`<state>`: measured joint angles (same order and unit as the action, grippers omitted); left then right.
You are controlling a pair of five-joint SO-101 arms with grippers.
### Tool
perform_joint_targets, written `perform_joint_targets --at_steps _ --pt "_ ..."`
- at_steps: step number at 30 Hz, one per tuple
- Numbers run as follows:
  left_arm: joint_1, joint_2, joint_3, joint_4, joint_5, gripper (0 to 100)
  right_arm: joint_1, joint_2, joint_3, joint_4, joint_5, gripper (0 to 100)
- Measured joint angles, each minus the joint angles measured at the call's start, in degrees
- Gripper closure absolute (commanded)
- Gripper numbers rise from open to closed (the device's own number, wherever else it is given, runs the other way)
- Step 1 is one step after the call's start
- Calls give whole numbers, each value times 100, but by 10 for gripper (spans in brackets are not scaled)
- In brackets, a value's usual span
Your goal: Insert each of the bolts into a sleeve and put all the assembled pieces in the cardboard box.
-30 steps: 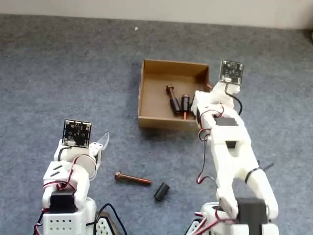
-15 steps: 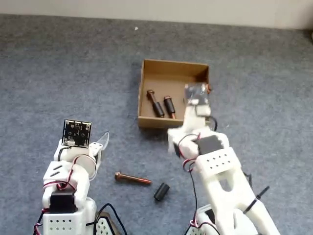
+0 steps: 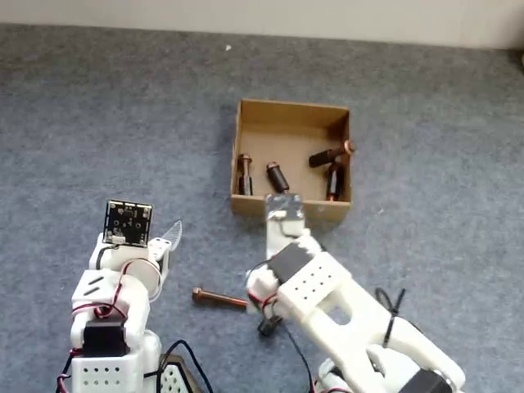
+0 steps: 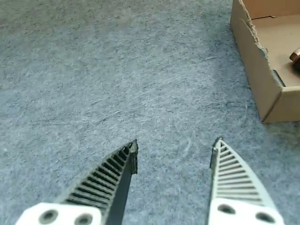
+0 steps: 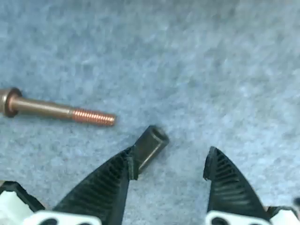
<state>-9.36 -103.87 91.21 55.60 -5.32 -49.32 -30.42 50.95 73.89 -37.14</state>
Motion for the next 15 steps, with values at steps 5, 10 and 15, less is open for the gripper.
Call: perform_joint_targets --at_steps 5,10,15 --pt "-193 0 0 -26 0 738 -659 527 0 -158 -668 788" --pt "-211 0 0 -26 0 738 -853 1433 -62 -571 -844 789" --pt "-211 0 0 -26 0 738 -862 2145 -132 -888 -844 906"
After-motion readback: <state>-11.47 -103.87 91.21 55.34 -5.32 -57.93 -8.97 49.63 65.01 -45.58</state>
